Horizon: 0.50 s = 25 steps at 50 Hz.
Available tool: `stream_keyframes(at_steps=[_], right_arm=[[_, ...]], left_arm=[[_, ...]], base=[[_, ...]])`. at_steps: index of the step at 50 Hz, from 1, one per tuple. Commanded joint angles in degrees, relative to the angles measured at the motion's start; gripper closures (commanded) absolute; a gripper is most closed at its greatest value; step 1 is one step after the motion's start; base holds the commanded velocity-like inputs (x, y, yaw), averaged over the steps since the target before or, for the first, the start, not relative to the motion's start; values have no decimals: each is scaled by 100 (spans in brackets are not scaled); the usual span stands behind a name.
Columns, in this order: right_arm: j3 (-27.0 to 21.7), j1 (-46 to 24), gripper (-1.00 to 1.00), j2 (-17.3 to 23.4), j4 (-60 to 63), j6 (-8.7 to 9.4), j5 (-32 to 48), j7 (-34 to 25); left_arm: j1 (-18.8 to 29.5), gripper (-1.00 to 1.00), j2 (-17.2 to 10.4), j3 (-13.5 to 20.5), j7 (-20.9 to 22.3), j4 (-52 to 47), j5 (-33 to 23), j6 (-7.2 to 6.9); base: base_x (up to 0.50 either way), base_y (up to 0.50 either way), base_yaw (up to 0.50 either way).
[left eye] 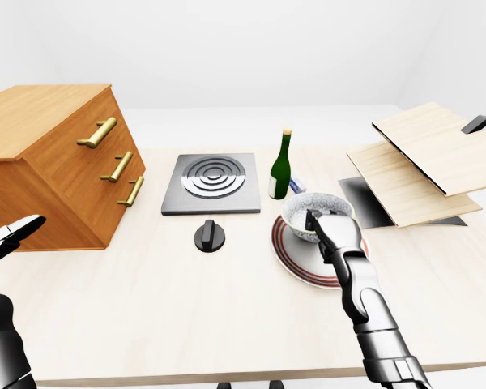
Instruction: Pick up the akita bowl and put it on the plate.
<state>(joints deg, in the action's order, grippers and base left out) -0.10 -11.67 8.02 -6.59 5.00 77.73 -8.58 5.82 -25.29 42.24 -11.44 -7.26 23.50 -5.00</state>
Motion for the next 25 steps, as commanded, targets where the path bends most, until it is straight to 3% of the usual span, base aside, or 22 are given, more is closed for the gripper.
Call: stream_keyframes(at_steps=[1,25], right_arm=[[-12,-5,100,33,-52,0,-137,215],[29,78,100,12,-283,0,-253,418]], left_arm=[[-1,-100,-1,-6,-14,12,1,0],[-22,-100,3,15,-10,-32,14,0]], base=[[0,0,0],[0,0,0]])
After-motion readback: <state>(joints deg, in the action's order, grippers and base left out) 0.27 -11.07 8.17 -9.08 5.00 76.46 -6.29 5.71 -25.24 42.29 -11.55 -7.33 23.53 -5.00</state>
